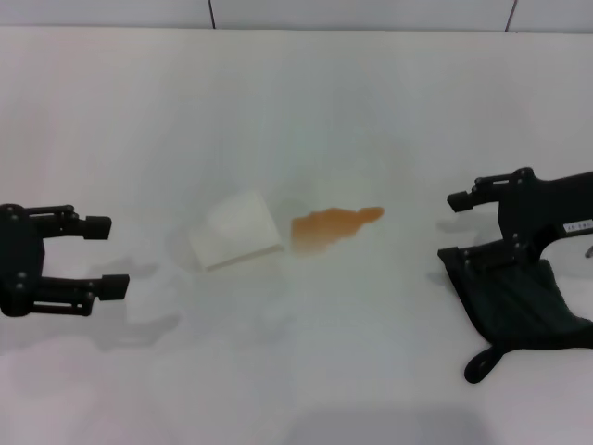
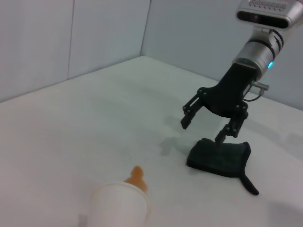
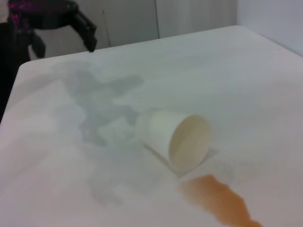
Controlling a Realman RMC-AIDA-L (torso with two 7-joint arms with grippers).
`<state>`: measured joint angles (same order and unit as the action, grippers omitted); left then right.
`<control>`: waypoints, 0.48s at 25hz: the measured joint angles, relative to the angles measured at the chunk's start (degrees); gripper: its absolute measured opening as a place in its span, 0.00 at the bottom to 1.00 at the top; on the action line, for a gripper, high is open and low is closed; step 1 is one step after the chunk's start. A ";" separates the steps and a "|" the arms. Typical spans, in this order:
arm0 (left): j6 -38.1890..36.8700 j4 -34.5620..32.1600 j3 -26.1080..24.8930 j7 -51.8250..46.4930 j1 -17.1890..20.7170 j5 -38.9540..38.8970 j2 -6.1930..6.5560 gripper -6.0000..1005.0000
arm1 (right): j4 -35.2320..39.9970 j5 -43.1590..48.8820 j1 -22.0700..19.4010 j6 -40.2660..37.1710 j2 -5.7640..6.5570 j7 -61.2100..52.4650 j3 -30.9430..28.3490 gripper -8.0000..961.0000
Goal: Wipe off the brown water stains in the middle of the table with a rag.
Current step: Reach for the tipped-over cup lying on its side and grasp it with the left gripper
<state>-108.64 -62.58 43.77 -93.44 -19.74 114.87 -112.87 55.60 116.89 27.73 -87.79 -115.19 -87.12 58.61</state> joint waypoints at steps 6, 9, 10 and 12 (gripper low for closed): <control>0.60 -0.01 0.00 -2.67 -2.09 0.36 2.06 0.84 | -2.05 -0.08 -0.04 -0.11 0.03 1.40 0.02 0.82; 1.24 -0.01 0.00 -4.81 -4.29 2.17 3.20 0.84 | -2.32 -0.12 -0.10 -0.09 0.01 1.94 0.02 0.82; 1.41 0.00 0.00 -5.49 -5.33 3.27 3.53 0.84 | -2.48 -0.13 -0.13 -0.03 0.01 1.99 0.02 0.82; 1.76 0.24 -0.01 -7.12 -8.12 6.42 4.06 0.84 | -2.77 -0.14 -0.14 0.15 0.00 2.02 0.02 0.82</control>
<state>-106.88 -62.34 43.76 -100.56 -27.85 121.29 -108.81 52.84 116.75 27.59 -87.64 -115.20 -85.11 58.63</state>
